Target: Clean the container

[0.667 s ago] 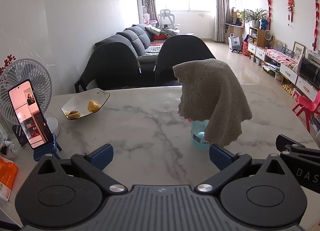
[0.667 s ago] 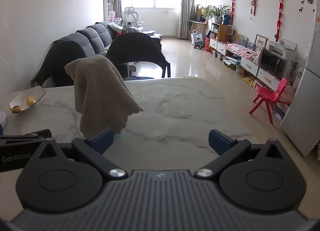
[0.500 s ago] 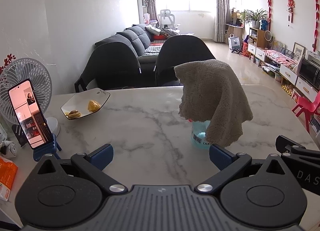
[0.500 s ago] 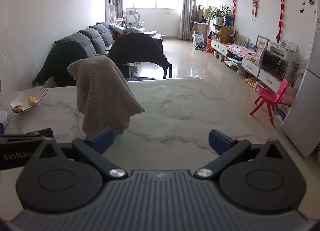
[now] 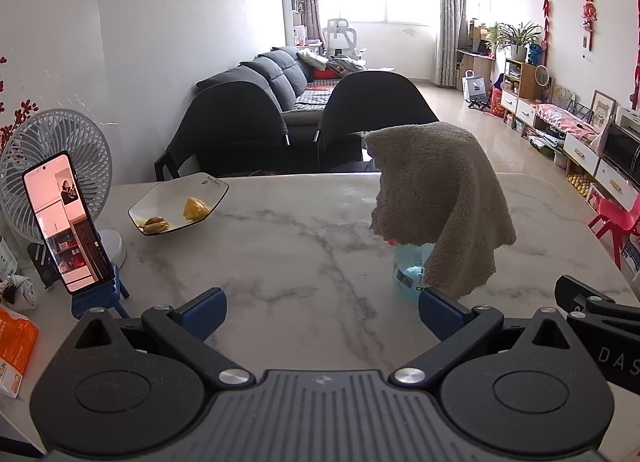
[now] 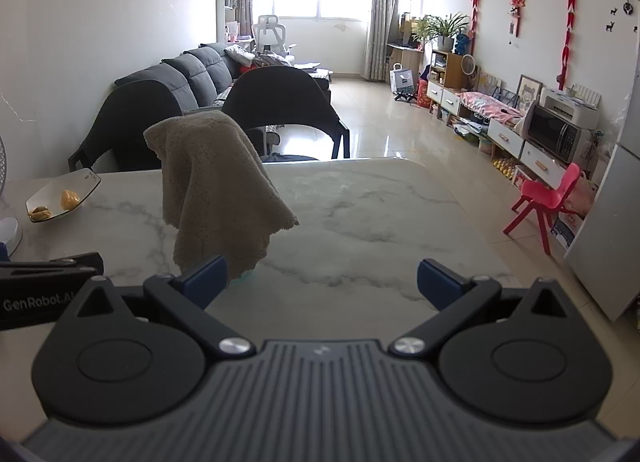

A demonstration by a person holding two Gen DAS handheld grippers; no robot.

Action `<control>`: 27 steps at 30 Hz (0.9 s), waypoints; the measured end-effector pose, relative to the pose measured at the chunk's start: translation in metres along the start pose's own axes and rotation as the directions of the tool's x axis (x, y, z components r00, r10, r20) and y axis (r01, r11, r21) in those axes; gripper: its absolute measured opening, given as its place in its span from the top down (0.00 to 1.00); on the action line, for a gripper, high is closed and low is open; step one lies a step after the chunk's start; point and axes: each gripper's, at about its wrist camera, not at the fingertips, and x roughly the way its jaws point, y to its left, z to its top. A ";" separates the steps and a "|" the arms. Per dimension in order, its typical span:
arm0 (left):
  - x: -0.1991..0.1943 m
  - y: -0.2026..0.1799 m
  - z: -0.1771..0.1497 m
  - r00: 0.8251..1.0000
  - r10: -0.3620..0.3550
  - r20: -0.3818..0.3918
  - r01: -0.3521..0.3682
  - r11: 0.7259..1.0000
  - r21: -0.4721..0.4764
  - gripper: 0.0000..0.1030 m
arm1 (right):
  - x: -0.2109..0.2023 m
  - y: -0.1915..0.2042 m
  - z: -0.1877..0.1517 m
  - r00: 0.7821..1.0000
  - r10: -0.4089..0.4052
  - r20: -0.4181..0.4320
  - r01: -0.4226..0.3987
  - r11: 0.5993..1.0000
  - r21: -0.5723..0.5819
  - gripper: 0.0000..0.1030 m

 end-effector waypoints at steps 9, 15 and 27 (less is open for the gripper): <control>-0.003 0.001 -0.003 1.000 0.005 0.005 -0.005 1.000 -0.001 0.01 | 0.008 -0.011 -0.001 1.000 0.010 0.010 -0.010 1.000 -0.010 0.00; -0.003 -0.002 -0.004 1.000 0.009 0.006 -0.009 1.000 0.002 0.01 | 0.015 -0.022 -0.002 1.000 0.008 0.013 -0.007 1.000 -0.007 0.00; -0.001 -0.004 -0.004 1.000 0.010 0.000 -0.010 1.000 0.000 0.01 | 0.011 -0.017 -0.003 1.000 0.005 0.012 -0.005 1.000 -0.026 0.00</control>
